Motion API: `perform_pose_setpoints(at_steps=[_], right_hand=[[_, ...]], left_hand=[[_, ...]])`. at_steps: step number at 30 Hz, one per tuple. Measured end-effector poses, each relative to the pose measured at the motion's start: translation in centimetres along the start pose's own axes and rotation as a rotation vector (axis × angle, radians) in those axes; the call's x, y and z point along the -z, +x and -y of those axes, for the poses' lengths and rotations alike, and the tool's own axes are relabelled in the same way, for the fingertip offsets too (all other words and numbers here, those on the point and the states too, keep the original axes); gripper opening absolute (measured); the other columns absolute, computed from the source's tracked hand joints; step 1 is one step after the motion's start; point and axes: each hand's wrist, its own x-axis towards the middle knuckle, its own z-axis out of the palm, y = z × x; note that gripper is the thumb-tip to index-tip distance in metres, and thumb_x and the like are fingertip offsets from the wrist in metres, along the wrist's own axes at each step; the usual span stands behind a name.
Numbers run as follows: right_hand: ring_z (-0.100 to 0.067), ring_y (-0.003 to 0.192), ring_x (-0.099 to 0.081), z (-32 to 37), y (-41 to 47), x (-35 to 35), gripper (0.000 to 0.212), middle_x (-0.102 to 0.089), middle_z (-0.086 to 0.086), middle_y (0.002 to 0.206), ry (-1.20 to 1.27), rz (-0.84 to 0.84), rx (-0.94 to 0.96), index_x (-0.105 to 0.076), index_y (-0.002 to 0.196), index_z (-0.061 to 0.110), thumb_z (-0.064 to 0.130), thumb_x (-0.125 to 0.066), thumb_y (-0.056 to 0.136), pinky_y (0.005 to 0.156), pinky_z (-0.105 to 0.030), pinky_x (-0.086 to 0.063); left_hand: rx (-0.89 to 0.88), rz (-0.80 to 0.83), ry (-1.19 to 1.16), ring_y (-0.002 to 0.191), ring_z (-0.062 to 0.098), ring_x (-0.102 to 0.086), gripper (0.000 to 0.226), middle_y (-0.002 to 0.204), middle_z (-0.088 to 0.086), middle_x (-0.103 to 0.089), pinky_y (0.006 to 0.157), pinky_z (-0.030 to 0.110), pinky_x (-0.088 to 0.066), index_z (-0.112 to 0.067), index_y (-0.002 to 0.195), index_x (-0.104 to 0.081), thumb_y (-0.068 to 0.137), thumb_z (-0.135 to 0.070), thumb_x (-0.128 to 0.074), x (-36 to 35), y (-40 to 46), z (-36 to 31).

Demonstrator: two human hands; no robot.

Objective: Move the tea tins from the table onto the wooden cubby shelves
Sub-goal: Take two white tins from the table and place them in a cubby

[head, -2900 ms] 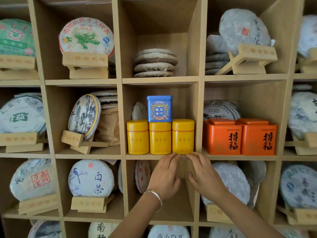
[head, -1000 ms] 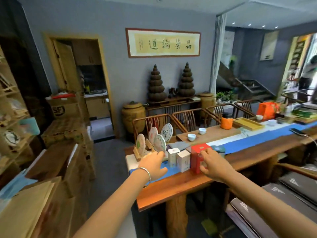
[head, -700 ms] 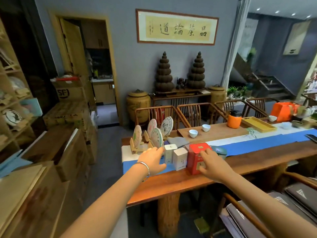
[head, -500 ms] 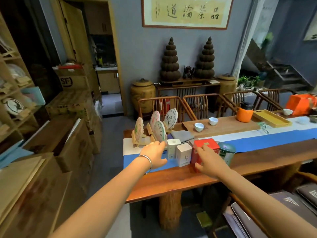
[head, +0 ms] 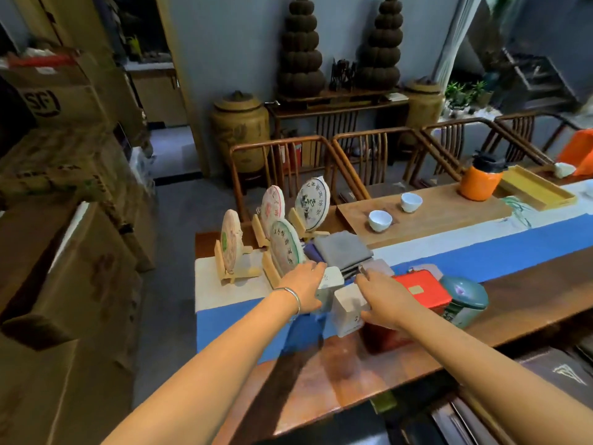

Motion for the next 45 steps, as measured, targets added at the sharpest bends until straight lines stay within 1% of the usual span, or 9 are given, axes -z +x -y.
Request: perform_pose_setpoints(at_steps=[6,9,10,14,19,26,31,36,45], right_hand=[[-0.032,0.109,-0.052,-0.6,5.9,-2.1,0.054,-0.050,-0.014,0.119,-0.207,0.139,0.021,-0.047,0.119,0.008,0.033,-0.069,0.077,0.090,-0.037,-0.042],[-0.030,0.101,-0.058,-0.5,7.4,-3.3,0.054,-0.058,-0.016,0.108,-0.312,0.191,0.017,-0.058,0.112,0.008,0.036,-0.077,0.070,0.088,-0.034,-0.044],[-0.030,0.097,-0.060,-0.5,7.9,-3.7,0.050,-0.060,-0.017,0.105,-0.348,0.177,0.017,-0.061,0.109,0.010,0.036,-0.077,0.070,0.086,-0.034,-0.045],[-0.034,0.115,-0.050,-1.4,9.3,-6.1,0.050,-0.049,-0.017,0.126,-0.344,0.300,0.043,-0.044,0.127,0.004,0.019,-0.065,0.083,0.100,-0.041,-0.036],[-0.034,0.117,-0.051,-2.4,10.1,-6.6,0.038,-0.051,-0.016,0.128,-0.247,0.324,0.064,-0.043,0.126,0.003,0.014,-0.053,0.092,0.096,-0.040,-0.039],[-0.031,0.111,-0.054,-2.6,10.4,-7.4,0.053,-0.054,-0.014,0.122,-0.259,0.319,0.093,-0.043,0.124,0.006,0.020,-0.070,0.081,0.092,-0.038,-0.041],[-0.031,0.110,-0.054,-2.5,10.1,-7.5,0.048,-0.055,-0.015,0.122,-0.296,0.304,0.104,-0.044,0.123,0.004,0.017,-0.067,0.082,0.093,-0.038,-0.039],[-0.033,0.113,-0.053,-1.4,9.5,-7.4,0.058,-0.054,-0.017,0.123,-0.318,0.335,0.165,-0.043,0.125,0.002,0.022,-0.073,0.079,0.101,-0.039,-0.033],[-0.028,0.110,-0.051,3.5,8.8,-7.8,0.065,-0.049,-0.010,0.120,-0.047,0.346,0.344,-0.041,0.123,0.012,0.041,-0.074,0.075,0.079,-0.039,-0.048]], left_hand=[[-0.003,0.102,-0.020,0.137,0.033,-0.025,0.091,0.146,0.017,-0.027,0.111,0.042,-0.032,-0.012,0.149,-0.015,0.078,-0.026,-0.071,-2.8,5.5,2.1],[0.009,0.138,-0.029,0.140,0.033,-0.019,0.095,0.152,0.016,-0.019,0.111,0.044,-0.033,-0.016,0.151,-0.010,0.079,-0.027,-0.071,-4.4,6.9,2.6],[0.014,0.150,-0.033,0.140,0.032,-0.020,0.094,0.151,0.015,-0.020,0.109,0.044,-0.034,-0.017,0.150,-0.010,0.079,-0.026,-0.071,-4.9,7.3,2.7],[0.032,0.161,-0.042,0.130,0.034,-0.033,0.085,0.139,0.014,-0.034,0.097,0.045,-0.045,-0.017,0.147,-0.017,0.079,-0.021,-0.069,-6.1,9.0,3.1],[0.074,0.073,-0.027,0.114,0.033,-0.043,0.065,0.122,0.013,-0.044,0.078,0.042,-0.049,-0.018,0.134,-0.031,0.080,-0.020,-0.067,-6.9,9.7,2.8],[0.097,0.042,-0.053,0.114,0.033,-0.042,0.060,0.122,0.012,-0.043,0.084,0.043,-0.049,-0.018,0.133,-0.033,0.081,-0.016,-0.065,-7.6,9.7,2.6],[0.104,0.047,-0.060,0.115,0.033,-0.042,0.062,0.125,0.013,-0.041,0.085,0.045,-0.050,-0.018,0.136,-0.032,0.083,-0.015,-0.063,-7.8,9.4,2.5],[0.141,0.063,-0.107,0.126,0.031,-0.036,0.066,0.136,0.012,-0.036,0.089,0.042,-0.047,-0.019,0.144,-0.026,0.087,-0.016,-0.059,-8.6,7.5,2.6],[0.331,0.011,-0.177,0.121,0.028,-0.038,0.064,0.130,0.008,-0.039,0.089,0.042,-0.049,-0.024,0.142,-0.028,0.086,-0.023,-0.059,-9.6,-0.8,5.8]])
